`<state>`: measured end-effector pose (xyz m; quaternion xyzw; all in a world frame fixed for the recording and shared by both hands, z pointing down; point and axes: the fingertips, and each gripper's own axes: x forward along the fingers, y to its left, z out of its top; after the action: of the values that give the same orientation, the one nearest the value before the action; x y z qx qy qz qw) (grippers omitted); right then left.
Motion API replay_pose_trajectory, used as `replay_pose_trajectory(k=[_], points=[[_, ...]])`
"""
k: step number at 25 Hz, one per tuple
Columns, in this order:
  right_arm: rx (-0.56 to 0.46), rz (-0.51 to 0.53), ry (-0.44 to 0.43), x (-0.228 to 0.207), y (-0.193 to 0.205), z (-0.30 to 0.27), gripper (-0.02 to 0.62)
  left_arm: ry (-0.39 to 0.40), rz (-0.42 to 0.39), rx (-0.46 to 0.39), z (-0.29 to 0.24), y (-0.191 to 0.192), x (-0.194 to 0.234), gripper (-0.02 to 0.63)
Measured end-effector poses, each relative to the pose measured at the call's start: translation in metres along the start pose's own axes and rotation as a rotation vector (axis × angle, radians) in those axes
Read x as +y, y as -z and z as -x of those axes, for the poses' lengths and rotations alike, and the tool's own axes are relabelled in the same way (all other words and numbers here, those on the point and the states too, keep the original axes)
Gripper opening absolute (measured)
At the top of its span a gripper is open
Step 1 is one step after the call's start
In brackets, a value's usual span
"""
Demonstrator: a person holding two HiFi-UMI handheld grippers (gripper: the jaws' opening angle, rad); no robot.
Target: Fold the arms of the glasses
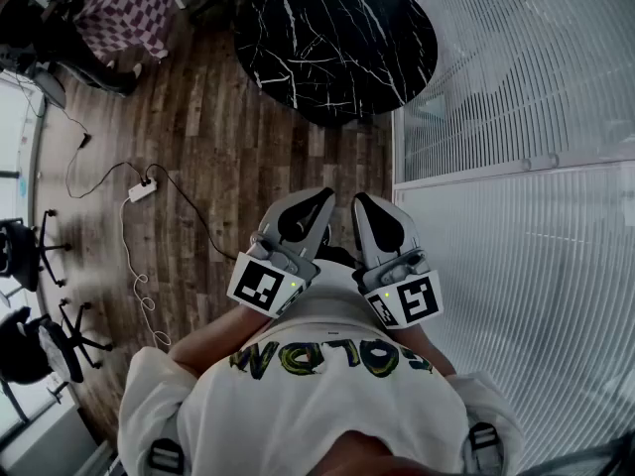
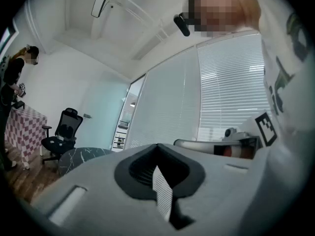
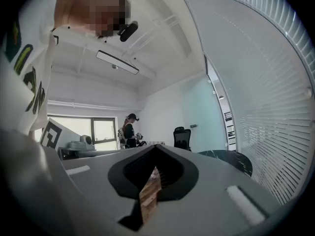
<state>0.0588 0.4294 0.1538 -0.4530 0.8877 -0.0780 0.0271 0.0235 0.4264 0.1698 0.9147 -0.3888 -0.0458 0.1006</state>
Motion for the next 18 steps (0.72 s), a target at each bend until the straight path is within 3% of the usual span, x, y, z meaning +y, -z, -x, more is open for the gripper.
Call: replay_pose_trajectory(k=[18], points=[[0.048, -0.051, -0.006, -0.051, 0.018, -0.011, 0.002, -0.05, 0.033, 0.045, -0.04, 0.022, 0.01, 0.0]])
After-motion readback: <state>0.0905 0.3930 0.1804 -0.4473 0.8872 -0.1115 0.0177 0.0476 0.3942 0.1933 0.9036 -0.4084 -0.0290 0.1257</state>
